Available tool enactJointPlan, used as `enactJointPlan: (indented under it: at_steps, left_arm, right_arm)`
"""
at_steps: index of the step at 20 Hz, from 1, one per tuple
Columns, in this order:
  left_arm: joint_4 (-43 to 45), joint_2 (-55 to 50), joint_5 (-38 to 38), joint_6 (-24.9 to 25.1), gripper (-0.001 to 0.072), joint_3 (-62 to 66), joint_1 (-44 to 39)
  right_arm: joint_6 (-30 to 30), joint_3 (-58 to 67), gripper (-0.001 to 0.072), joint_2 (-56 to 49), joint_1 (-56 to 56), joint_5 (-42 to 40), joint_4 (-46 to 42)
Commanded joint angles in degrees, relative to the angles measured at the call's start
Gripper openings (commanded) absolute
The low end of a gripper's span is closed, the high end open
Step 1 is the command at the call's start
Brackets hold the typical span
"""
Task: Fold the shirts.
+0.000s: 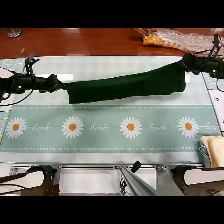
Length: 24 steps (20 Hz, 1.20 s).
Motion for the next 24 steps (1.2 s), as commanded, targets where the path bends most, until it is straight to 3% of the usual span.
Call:
enactJointPlan:
  at_steps: [1,5,10,11,13,14,15,17,19,20,22,24]
  left_arm:
    - [0.0,-5.8,0.5,-0.1,0.0022,0.5,0.1]
    - [-0.8,-10.8,1.0,-0.1,0.0023,0.5,-0.2]
    - [-11.9,-15.4,3.5,0.0,0.0028,0.5,-0.5]
    - [-13.0,-15.7,3.5,0.0,0.0073,0.5,-0.5]
    - [-13.2,-15.8,3.3,0.0,0.0314,0.5,-0.3]
    - [-13.2,-15.8,2.7,0.0,0.0421,0.7,0.0]
    - [-13.2,-15.8,1.7,0.0,0.0474,1.2,0.7]
    - [-13.2,-15.7,-1.4,0.0,0.0474,2.6,2.4]
    - [-13.2,-15.6,-5.5,0.0,0.0474,4.5,4.4]
    - [-13.2,-15.6,-7.7,0.0,0.0474,5.5,5.2]
    - [-13.2,-15.5,-11.3,0.0,0.0474,7.2,5.9]
    - [-13.2,-15.2,-13.0,0.0,0.0473,8.2,5.7]
  right_arm:
    - [2.2,6.1,0.0040,-6.9,1.1,-1.6,-1.4]
    - [2.7,6.9,0.0040,-10.5,1.3,-2.0,-1.3]
    - [1.5,6.9,0.0049,-11.6,2.6,-2.4,-1.8]
    - [1.5,6.9,0.0145,-11.6,2.8,-2.4,-1.7]
    - [1.4,6.9,0.0362,-11.4,2.4,-1.8,-1.8]
    - [1.2,6.9,0.0397,-10.9,1.9,-1.6,-2.2]
    - [1.3,6.9,0.0398,-10.1,1.0,-1.6,-3.7]
    - [2.8,6.9,0.0398,-7.7,-1.1,-1.5,-10.1]
    - [9.3,6.9,0.0409,-5.4,-3.4,-0.2,-20.8]
    - [12.1,6.9,0.0521,-4.9,-4.7,1.7,-24.7]
    - [12.6,7.0,0.0597,-5.4,-7.6,7.8,-24.4]
    - [9.9,7.0,0.0608,-7.1,-10.4,13.5,-19.4]
